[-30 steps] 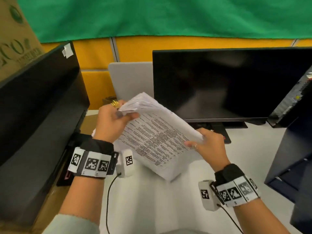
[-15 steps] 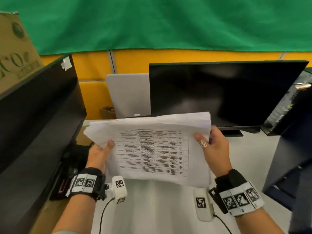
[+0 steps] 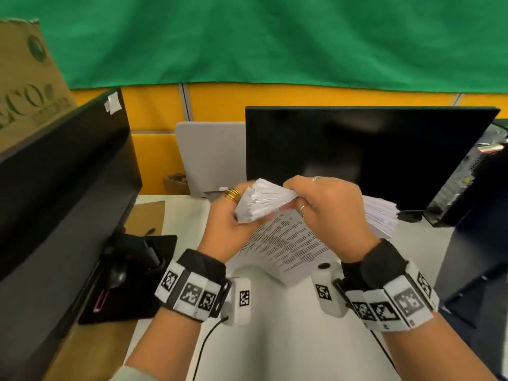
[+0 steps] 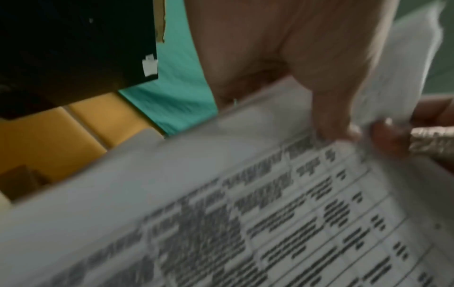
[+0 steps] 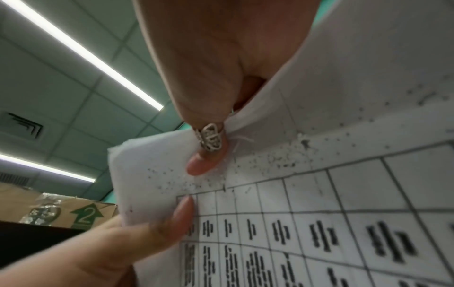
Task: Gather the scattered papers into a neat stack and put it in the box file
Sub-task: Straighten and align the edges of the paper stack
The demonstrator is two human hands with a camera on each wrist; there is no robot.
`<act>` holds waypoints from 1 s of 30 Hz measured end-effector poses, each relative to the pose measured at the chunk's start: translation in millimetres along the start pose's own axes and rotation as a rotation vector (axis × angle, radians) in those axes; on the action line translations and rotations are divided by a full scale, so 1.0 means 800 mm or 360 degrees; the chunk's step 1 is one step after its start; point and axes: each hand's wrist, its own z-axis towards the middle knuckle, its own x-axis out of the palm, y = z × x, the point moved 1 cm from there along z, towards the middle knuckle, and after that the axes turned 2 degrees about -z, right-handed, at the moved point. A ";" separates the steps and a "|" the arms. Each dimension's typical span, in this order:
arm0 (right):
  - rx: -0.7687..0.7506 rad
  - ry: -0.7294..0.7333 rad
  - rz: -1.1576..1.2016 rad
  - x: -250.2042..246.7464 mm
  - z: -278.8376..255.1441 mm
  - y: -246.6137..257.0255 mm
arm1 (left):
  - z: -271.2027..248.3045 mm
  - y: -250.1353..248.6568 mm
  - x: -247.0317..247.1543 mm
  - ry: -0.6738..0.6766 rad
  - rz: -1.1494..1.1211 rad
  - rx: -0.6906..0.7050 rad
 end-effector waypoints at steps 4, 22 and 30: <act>0.0057 0.0186 0.0022 0.003 -0.006 -0.004 | -0.006 0.012 0.011 -0.0119 -0.0124 -0.0065; 0.1500 -0.0293 0.1996 0.055 -0.087 -0.051 | -0.039 0.040 -0.014 -0.0521 -0.0290 -0.0194; 0.1444 -0.0310 0.2098 0.057 -0.089 -0.056 | -0.064 0.029 0.013 -0.0999 0.0062 -0.0078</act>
